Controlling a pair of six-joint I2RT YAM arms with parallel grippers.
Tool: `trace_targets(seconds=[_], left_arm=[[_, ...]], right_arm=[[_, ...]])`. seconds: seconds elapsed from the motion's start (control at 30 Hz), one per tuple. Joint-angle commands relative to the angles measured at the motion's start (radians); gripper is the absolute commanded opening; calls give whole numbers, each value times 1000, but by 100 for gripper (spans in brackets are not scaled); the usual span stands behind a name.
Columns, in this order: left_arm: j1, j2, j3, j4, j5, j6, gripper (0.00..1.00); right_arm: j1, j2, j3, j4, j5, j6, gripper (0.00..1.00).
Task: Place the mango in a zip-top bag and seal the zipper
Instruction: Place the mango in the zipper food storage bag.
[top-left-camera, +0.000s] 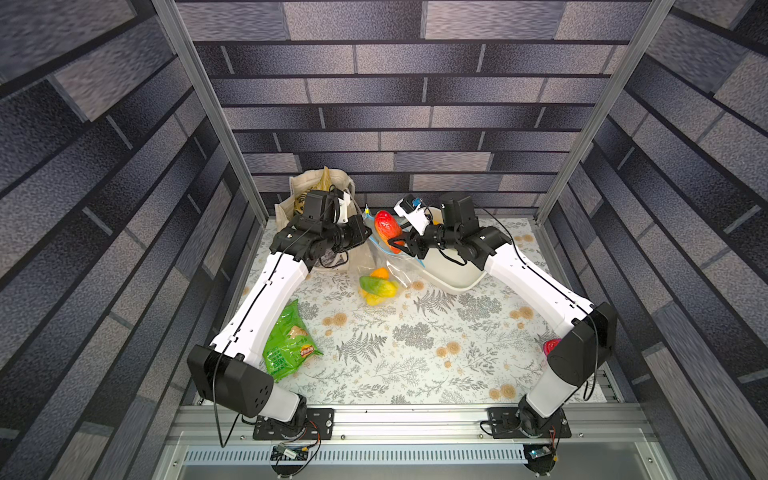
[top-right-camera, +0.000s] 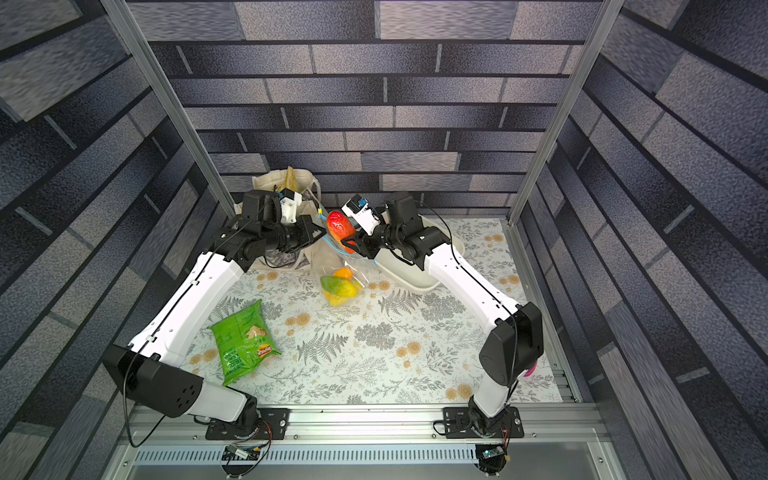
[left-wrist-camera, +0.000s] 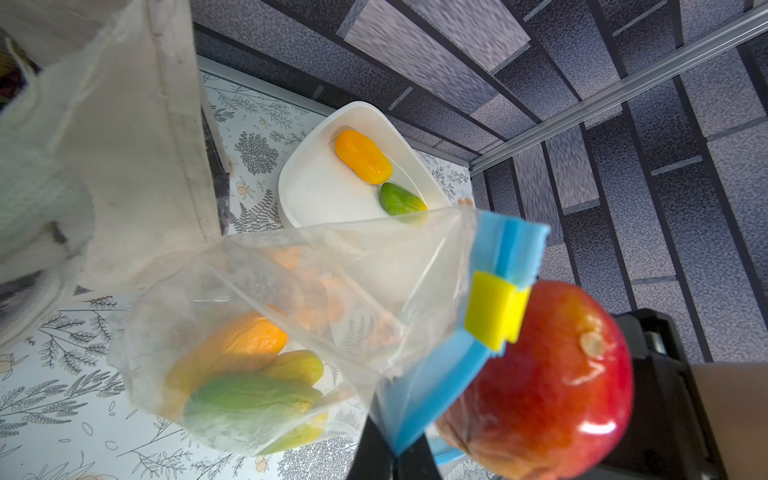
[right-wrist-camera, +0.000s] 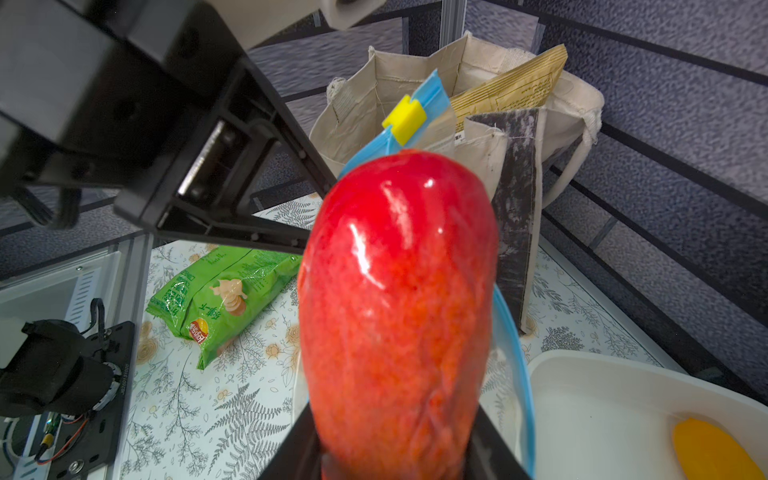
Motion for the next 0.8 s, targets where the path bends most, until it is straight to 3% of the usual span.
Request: trace_targets(seconds=[0.0,0.07,0.3,0.47,0.57,0.67,0.77], left_arm=[[10,-52,-13,27,27,-12,0],[18,-56,-19,31,31,-16,0],[36,-56,-38,48,44,-28,0],[40,-55,-51,69,53,-39,0],[47,-53,-54,66,51,-39,0],[59,-58,-63,69,51,-41,0],[65,-56,-67,73,55,-40,0]], right_arm=[[6,36,16,-80,-39,-59,32],[6,28,3,-81,-29,-63,36],[10,58,100,-273,-14,-134,80],[9,69,164,-315,-17,-87,81],[9,29,124,-272,-25,-37,80],[8,-50,24,-164,77,105,81],[2,-110,-45,-94,219,294,88]])
